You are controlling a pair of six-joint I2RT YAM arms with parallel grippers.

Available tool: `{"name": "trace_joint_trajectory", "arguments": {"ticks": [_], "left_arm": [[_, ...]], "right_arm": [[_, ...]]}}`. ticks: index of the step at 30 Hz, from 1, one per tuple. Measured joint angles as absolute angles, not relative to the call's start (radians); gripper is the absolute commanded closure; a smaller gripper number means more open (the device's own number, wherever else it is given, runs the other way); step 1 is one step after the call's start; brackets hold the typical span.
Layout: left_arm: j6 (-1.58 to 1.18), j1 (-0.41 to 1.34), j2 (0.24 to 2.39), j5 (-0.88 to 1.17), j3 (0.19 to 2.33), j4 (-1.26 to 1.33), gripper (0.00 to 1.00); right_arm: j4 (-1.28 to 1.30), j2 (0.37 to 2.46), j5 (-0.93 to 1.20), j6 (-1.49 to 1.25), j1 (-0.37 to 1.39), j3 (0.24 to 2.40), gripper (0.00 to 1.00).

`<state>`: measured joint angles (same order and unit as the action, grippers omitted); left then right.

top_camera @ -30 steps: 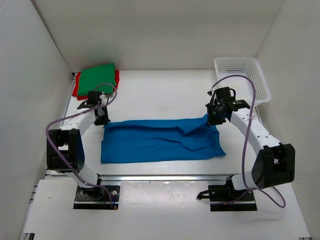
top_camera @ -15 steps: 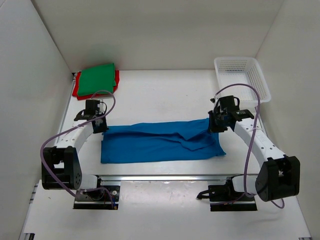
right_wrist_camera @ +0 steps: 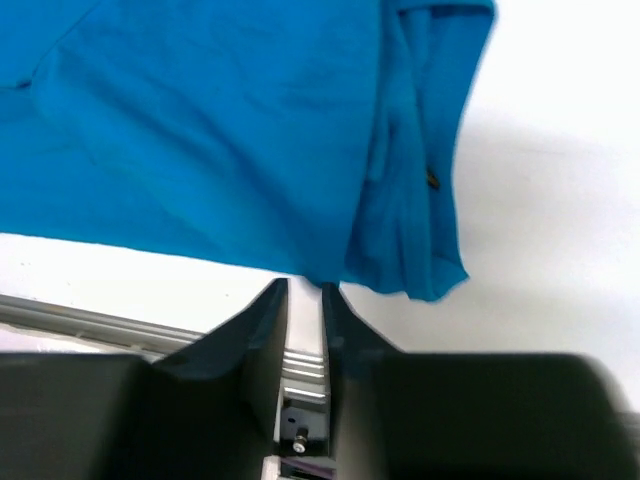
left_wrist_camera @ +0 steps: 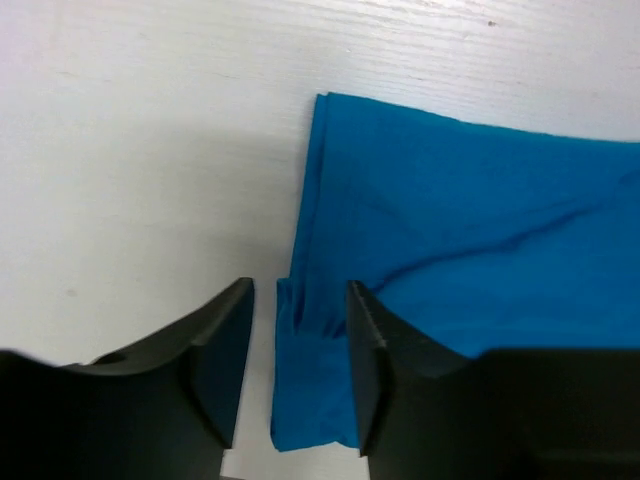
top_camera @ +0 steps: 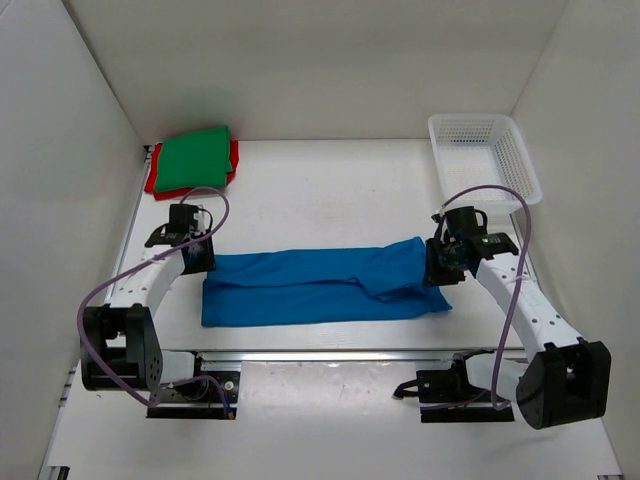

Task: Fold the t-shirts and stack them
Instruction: Fold the other side of the tshirt into a rectangle, then rotate the tshirt 90 degrees

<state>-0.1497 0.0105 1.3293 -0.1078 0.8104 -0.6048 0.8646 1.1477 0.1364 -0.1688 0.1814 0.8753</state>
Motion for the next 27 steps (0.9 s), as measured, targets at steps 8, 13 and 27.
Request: {"name": "trace_joint_trajectory", "arguments": {"ticks": [8, 13, 27], "left_arm": [[-0.142, 0.026, 1.280, -0.148, 0.834, -0.636, 0.57], [-0.146, 0.114, 1.324, -0.157, 0.854, -0.615, 0.64], [-0.228, 0.265, 1.653, -0.101, 0.937, -0.568, 0.77]], "right_arm": [[0.910, 1.111, 0.110, -0.199, 0.217, 0.932, 0.72], [0.862, 1.117, 0.120, -0.246, 0.279, 0.904, 1.00], [0.577, 1.455, 0.202, -0.452, 0.391, 0.730, 1.00]]}}
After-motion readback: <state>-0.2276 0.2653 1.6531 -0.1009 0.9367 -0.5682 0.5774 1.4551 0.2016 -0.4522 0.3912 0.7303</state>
